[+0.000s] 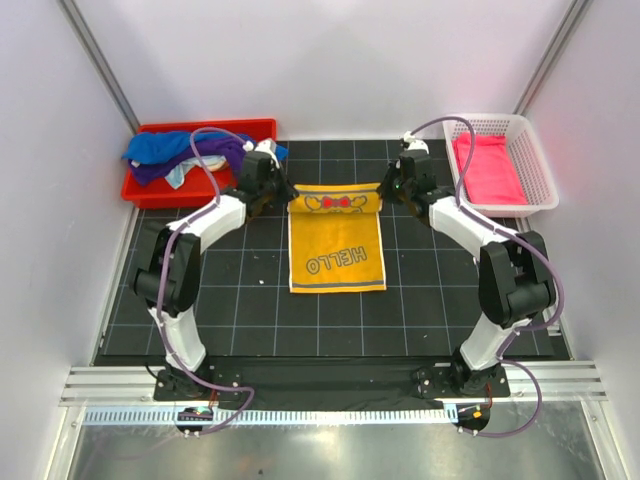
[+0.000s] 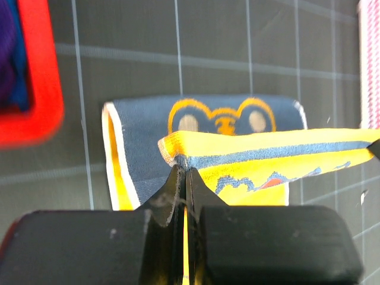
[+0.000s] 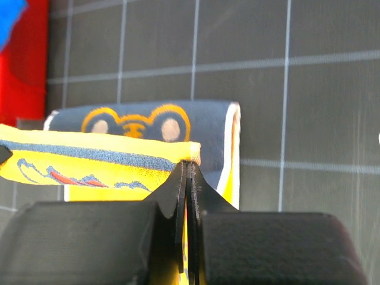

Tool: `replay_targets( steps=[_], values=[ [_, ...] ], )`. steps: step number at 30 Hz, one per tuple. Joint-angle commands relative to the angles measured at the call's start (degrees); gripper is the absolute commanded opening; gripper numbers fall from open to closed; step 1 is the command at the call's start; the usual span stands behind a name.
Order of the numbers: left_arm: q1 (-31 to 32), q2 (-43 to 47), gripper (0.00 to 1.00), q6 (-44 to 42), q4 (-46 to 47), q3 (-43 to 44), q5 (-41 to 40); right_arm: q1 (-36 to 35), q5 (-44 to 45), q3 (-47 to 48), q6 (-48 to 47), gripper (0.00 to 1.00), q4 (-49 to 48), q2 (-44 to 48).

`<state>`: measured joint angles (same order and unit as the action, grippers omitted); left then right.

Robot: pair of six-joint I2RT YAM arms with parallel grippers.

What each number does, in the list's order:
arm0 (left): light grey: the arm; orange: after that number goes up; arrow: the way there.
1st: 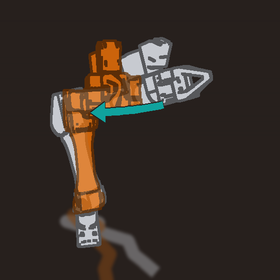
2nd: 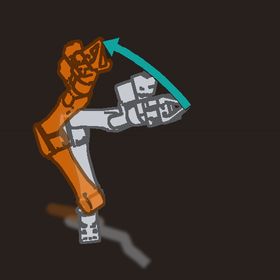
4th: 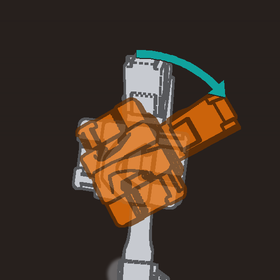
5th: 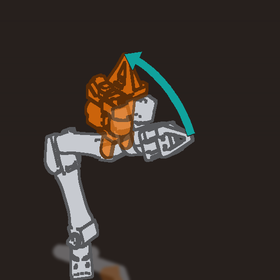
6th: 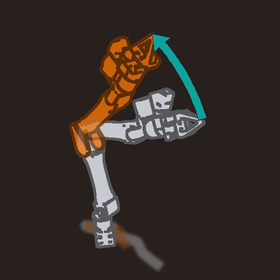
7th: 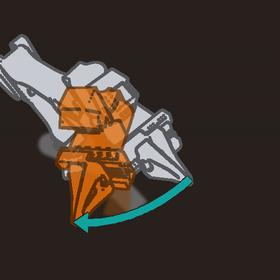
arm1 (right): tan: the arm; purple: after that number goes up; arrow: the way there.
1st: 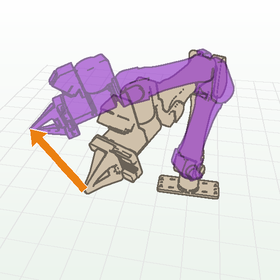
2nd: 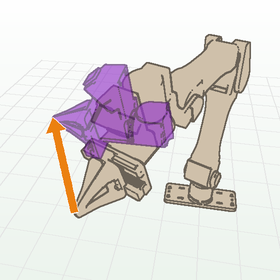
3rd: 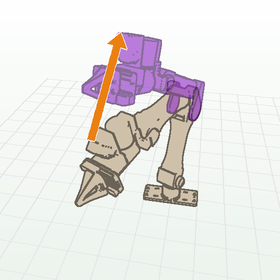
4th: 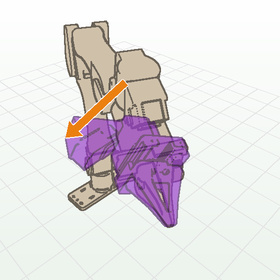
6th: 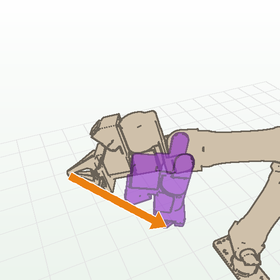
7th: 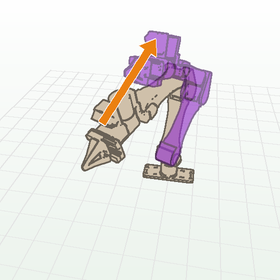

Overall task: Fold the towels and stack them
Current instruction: Fold the towel

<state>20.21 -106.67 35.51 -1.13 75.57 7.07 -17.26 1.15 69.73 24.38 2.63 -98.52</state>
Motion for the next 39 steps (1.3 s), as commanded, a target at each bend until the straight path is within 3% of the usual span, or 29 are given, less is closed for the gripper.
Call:
replay_targets(
  steps=[1, 11, 39],
  values=[
    [1.5, 5.7, 0.0, 0.0, 2.2, -3.3, -2.6, -0.8, 2.9, -2.3, 0.1, 0.01, 0.6, 5.5],
    [5.7, 11.7, 0.0, -0.1, -0.1, -10.4, -9.2, -3.6, 3.5, -9.7, -0.3, 0.01, 3.1, 12.9],
    [9.6, 19.0, 0.0, -0.2, -2.5, -19.5, -12.5, -7.0, 4.9, -16.7, -0.2, 0.01, 7.1, 20.1]
  ],
)
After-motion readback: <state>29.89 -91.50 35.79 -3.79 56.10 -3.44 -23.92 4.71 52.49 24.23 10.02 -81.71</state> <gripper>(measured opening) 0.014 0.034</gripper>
